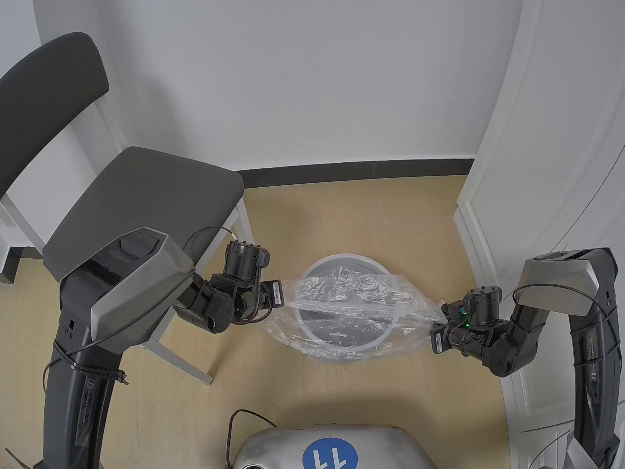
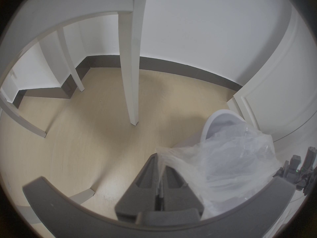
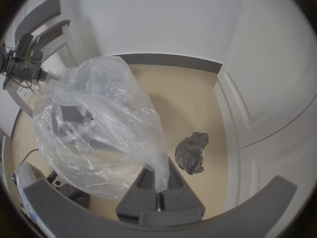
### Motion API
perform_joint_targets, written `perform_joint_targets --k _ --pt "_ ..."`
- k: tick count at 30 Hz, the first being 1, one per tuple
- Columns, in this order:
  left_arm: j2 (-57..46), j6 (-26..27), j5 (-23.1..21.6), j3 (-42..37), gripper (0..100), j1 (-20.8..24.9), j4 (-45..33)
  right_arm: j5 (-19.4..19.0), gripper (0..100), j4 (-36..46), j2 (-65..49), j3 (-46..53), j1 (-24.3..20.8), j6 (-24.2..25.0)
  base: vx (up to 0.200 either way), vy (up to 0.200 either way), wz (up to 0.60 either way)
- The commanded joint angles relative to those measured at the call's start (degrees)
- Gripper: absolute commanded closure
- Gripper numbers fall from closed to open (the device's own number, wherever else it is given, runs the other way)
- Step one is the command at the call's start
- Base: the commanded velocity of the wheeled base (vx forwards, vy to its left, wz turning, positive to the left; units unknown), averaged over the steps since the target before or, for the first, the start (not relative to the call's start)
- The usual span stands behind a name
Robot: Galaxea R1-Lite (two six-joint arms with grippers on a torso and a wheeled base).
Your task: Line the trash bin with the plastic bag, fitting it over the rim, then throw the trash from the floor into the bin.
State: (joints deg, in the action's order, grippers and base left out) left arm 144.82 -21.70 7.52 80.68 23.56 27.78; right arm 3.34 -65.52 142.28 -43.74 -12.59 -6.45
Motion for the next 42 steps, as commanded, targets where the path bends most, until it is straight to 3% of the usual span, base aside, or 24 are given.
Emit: perform_joint_targets --k 1,7,8,15,20,21,22,23,24,27,28,30,33,34,35,36,38,42 --pt "1.07 -0.01 0.04 0.71 100 -0.27 -0.01 0.0 100 -0.31 -0.07 0.85 0.99 -1.46 0.0 0.0 0.0" --pt "-0.24 -0.45 0.04 0.09 100 -0.19 0.34 0.09 100 -0.39 0.55 1.55 1.87 -3.83 0.0 0.0 0.0" --pt "-0.51 -0.45 -0.05 0.01 100 -0.1 0.34 0.09 0 -0.39 0.37 1.55 1.87 -3.83 0.0 0.0 0.0" --pt "-1.91 -0.45 -0.05 -0.96 100 0.08 0.34 -1.32 0 -0.31 -1.39 2.43 1.96 -3.48 0.0 0.0 0.0" --pt "-1.74 -0.36 0.04 -0.87 100 0.08 0.25 -9.67 0 -0.31 -3.32 5.07 3.28 -3.31 0.0 0.0 0.0" --pt "-1.74 -0.36 0.04 -0.87 100 0.08 0.25 -9.67 0 -0.31 -3.32 5.07 3.28 -3.31 0.0 0.0 0.0" --pt "-1.39 -0.27 0.04 -0.7 100 -0.01 0.25 -15.56 0 0.05 -4.64 6.74 5.12 -3.31 0.0 0.0 0.0" --pt "-1.3 -0.27 0.04 -0.7 100 -0.1 0.25 -16.52 0 0.22 -4.82 6.91 5.39 -3.31 0.0 0.0 0.0" --pt "-1.12 -0.19 0.04 -0.43 100 -0.19 0.17 -21.71 0 0.4 -5.25 7.79 7.32 -3.31 0.0 0.0 0.0" --pt "-1.12 -0.19 0.04 -0.43 100 -0.19 0.17 -22.15 0 0.31 -5.25 7.88 7.41 -3.31 0.0 0.0 0.0" --pt "-1.12 -0.19 0.04 -0.26 100 -0.27 0.25 -30.85 0 0.31 -5.25 9.02 11.8 -3.66 0.0 0.0 0.0" --pt "-1.12 -0.19 0.04 -0.17 100 -0.36 0.25 -33.93 0 0.22 -4.99 9.11 13.47 -3.66 0.0 0.0 0.0" --pt "-1.12 -0.19 0.04 -0.17 100 -0.36 0.25 -42.36 0 -0.31 -3.76 9.29 17.16 -4.19 0.0 0.0 0.0" --pt "-1.12 -0.19 0.04 -0.17 100 -0.36 0.25 -42.36 0 -0.31 -3.76 9.29 17.16 -4.19 0.0 0.0 0.0" --pt "-0.86 -0.01 0.04 -0.43 100 -0.36 0.25 -47.9 0 -0.92 -2.35 9.46 19.54 -5.68 0.0 0.0 0.0" --pt "-0.68 0.17 0.12 -0.52 100 -0.36 0.34 -50.8 0 -1.54 -1.74 9.55 20.77 -6.65 0.0 0.0 0.0" --pt "-0.07 0.25 0.12 -0.52 100 -0.36 0.34 -55.11 0 -3.12 -0.77 9.64 22.61 -7.44 0.0 0.0 0.0" --pt "0.63 0.52 0.12 0.01 100 -0.71 0.34 -58.8 0 -4.44 -0.51 10.17 24.28 -6.56 0.0 0.0 0.0"
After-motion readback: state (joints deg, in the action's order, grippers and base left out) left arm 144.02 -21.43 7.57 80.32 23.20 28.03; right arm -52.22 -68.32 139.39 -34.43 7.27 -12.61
